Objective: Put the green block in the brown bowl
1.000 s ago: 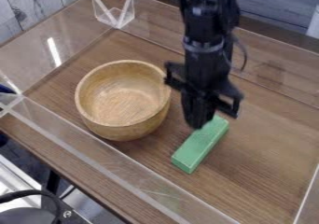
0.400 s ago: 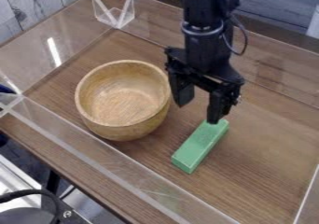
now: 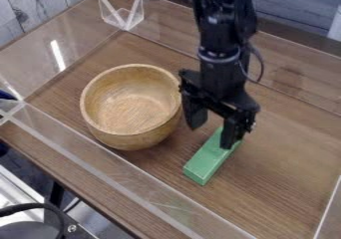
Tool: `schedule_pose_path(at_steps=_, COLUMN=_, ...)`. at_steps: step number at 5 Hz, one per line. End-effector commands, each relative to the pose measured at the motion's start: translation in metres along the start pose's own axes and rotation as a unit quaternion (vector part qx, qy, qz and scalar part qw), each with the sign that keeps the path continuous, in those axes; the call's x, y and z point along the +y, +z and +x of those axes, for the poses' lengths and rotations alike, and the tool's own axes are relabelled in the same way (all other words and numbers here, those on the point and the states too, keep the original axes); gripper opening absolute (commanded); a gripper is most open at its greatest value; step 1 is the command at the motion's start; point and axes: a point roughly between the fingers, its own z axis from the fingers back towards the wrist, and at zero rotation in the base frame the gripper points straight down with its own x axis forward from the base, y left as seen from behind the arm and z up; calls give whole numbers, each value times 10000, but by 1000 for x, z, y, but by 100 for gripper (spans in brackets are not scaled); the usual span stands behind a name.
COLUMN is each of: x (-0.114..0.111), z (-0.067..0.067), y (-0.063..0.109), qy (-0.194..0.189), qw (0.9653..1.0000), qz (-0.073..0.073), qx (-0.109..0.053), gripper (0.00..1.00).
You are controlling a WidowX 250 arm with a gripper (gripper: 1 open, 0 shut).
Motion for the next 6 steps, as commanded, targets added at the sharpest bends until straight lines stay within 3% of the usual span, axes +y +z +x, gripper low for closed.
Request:
schedule_pose_path(at_steps=1, x=-1, z=7, y=-7, qy=-32, qw=9999, qz=101, qx=-104, gripper=100)
schedule_pose_path(at_steps=2, x=-1, z=8, y=-18, qy=-27, qw=9999, qz=162, qx=-37, gripper=100)
schedule_pose_path(at_steps=3, x=0, z=9, y=-23, qy=0, qw=9999, qz=168, qx=-19, gripper=0)
schedule_pose_path(at_steps=6, x=-2, z=15, y=-2, qy=3, qw=9999, qz=119, qx=-45, gripper=0)
